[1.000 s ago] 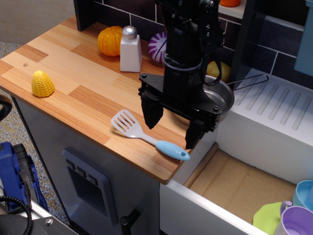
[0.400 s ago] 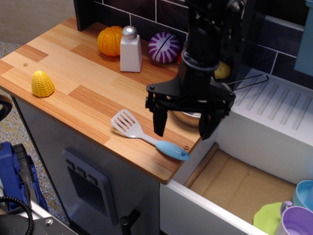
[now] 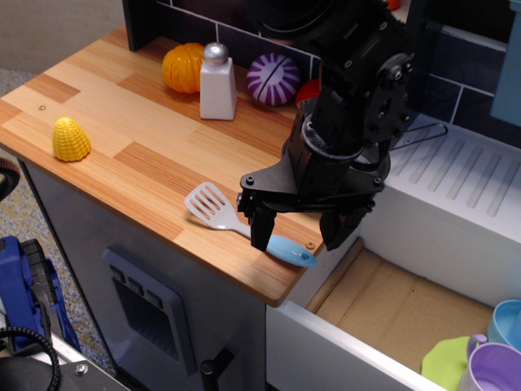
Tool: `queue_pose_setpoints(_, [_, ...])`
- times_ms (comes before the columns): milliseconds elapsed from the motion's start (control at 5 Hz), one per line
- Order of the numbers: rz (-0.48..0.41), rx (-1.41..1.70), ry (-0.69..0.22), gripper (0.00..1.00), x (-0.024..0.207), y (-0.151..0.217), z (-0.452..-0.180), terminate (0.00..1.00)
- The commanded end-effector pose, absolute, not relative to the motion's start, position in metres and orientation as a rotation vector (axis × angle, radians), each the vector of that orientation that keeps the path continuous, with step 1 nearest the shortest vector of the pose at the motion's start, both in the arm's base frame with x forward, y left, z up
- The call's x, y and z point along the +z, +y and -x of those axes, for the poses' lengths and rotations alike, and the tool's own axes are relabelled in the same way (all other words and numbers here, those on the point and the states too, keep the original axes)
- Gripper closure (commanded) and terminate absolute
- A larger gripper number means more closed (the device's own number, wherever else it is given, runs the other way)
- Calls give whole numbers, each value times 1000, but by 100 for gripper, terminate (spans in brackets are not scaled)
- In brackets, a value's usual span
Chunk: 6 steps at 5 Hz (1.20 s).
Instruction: Put spatula in pan
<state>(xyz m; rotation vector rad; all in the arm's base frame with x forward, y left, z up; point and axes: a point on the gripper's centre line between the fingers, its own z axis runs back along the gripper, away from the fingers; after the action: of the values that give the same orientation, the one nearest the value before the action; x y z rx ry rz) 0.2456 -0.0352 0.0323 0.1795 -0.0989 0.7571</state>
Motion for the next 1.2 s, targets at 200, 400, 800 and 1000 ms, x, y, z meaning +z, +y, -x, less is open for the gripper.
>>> queue_pose_setpoints(200, [-113,820,-188,0,24,-23,-255,0])
queue_pose_setpoints(400, [-105,827,-194,0,16,-22,-254,0])
queue_pose_setpoints(800, [-68,829,-146,100,7,-16,-254,0])
queue_pose_setpoints(1000, [-72,840,-147,100,8,-19,-260,0])
